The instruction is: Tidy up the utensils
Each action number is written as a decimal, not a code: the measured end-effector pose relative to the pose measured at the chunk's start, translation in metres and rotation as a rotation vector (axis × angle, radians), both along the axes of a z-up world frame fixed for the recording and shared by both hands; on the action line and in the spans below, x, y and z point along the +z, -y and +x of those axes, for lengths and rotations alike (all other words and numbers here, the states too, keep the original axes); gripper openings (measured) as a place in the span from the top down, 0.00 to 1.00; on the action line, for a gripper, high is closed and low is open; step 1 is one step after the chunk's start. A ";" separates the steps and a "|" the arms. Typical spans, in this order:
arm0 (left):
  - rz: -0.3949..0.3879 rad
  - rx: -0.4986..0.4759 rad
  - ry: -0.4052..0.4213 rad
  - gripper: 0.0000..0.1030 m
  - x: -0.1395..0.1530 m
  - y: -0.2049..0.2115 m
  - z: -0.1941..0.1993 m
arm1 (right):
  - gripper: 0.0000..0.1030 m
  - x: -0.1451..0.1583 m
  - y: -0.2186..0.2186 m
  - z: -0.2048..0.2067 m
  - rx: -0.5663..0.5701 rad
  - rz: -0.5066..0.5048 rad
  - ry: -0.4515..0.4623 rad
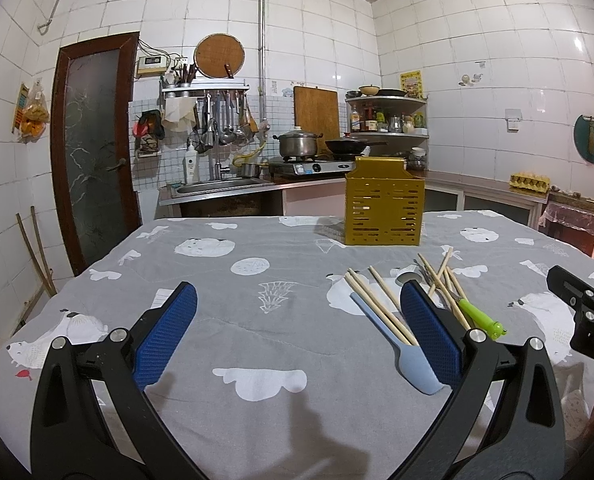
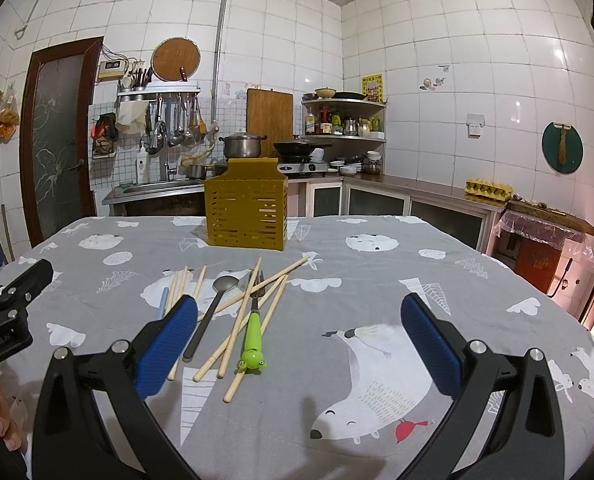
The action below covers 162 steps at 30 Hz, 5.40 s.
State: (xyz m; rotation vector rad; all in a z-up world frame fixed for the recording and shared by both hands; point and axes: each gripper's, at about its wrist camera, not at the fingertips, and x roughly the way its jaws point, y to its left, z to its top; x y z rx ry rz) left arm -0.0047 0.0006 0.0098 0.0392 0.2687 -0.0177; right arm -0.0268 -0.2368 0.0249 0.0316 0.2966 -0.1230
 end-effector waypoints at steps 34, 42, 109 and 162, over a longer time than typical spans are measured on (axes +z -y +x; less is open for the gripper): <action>0.044 -0.037 -0.280 0.05 0.027 0.013 0.099 | 0.04 0.013 0.014 0.076 -0.035 0.008 -0.188; 0.065 -0.018 -0.344 0.05 0.028 0.024 0.156 | 0.04 0.007 0.030 0.149 -0.115 0.023 -0.311; -0.060 -0.071 -0.794 0.97 -0.057 0.069 0.324 | 0.87 -0.058 0.036 0.328 -0.043 0.337 -0.592; -0.040 -0.063 -0.193 0.98 0.114 0.046 0.280 | 0.94 0.120 0.032 0.268 0.057 0.143 -0.110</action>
